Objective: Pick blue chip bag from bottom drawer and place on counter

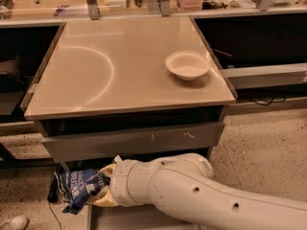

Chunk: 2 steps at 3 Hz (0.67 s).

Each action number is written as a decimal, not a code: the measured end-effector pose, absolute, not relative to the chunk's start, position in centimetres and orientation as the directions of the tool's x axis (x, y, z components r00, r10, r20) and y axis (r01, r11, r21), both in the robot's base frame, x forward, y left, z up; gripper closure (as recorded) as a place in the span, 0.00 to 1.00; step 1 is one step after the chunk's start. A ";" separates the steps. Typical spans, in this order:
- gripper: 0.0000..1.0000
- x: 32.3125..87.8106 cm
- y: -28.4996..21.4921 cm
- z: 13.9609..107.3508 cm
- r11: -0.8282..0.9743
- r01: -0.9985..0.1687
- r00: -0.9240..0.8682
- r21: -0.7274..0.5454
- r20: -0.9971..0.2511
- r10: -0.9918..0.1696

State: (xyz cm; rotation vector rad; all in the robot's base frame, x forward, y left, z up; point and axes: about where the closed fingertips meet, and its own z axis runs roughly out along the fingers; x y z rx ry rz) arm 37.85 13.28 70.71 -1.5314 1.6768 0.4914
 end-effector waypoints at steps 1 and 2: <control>1.00 39.2 14.0 75.8 0.192 -0.930 0.119 -0.313 -0.751 -0.650; 1.00 41.9 14.1 81.1 0.201 -0.898 0.167 -0.391 -0.726 -0.668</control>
Offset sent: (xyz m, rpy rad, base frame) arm 0.0837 0.0068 0.1782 -0.0425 -0.2733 -0.0492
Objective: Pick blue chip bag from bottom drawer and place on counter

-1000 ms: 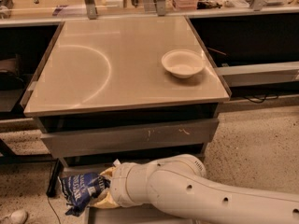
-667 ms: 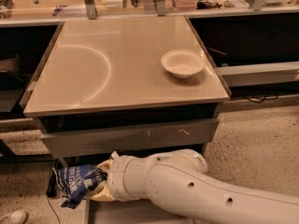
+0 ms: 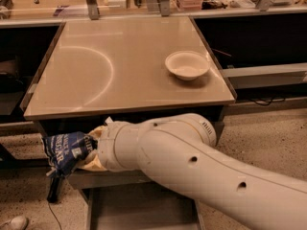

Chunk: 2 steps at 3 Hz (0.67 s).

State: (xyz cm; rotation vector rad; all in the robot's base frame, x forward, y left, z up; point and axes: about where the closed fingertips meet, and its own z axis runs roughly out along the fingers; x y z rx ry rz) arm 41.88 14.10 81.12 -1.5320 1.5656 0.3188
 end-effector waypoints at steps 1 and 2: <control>1.00 45.3 14.2 86.4 0.206 -0.865 0.206 -0.459 -0.697 -0.687; 1.00 49.7 14.4 90.1 0.210 -0.844 0.230 -0.494 -0.686 -0.690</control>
Offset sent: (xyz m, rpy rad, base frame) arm 0.1444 0.0110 0.1336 -0.0200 -0.1556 -0.0274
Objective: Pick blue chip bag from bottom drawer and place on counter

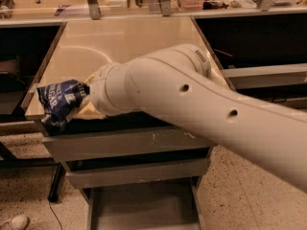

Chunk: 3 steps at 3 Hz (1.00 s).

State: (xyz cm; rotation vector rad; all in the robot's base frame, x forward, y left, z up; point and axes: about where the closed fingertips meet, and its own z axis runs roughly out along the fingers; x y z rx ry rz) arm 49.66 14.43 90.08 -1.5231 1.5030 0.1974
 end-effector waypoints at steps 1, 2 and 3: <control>1.00 54.5 15.0 92.0 0.221 -0.836 0.239 -0.502 -0.697 -0.676; 1.00 59.1 16.0 92.8 0.218 -0.843 0.239 -0.491 -0.707 -0.665; 1.00 63.2 17.4 92.6 0.211 -0.857 0.231 -0.471 -0.716 -0.659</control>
Offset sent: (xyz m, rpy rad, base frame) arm 0.1539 0.0314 0.0396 0.0529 0.0084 0.0265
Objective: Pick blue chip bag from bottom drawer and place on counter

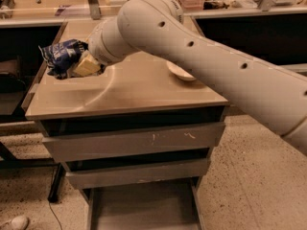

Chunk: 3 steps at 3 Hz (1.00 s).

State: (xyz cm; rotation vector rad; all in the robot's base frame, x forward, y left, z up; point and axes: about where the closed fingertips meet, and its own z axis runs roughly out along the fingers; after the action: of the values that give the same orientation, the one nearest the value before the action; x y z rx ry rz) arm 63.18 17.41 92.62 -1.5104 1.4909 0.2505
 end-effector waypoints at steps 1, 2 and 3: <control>1.00 66.2 18.6 90.4 0.209 -0.881 0.197 -0.425 -0.731 -0.654; 1.00 67.8 19.3 87.5 0.202 -0.905 0.163 -0.374 -0.744 -0.648; 1.00 67.6 19.5 85.1 0.187 -0.923 0.142 -0.336 -0.749 -0.648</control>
Offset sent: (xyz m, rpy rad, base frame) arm 0.0650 0.0243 -0.0859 0.0180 0.1752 0.0229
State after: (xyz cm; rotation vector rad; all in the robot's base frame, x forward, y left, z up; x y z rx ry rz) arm 67.57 19.51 85.08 -1.5379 1.5823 0.3938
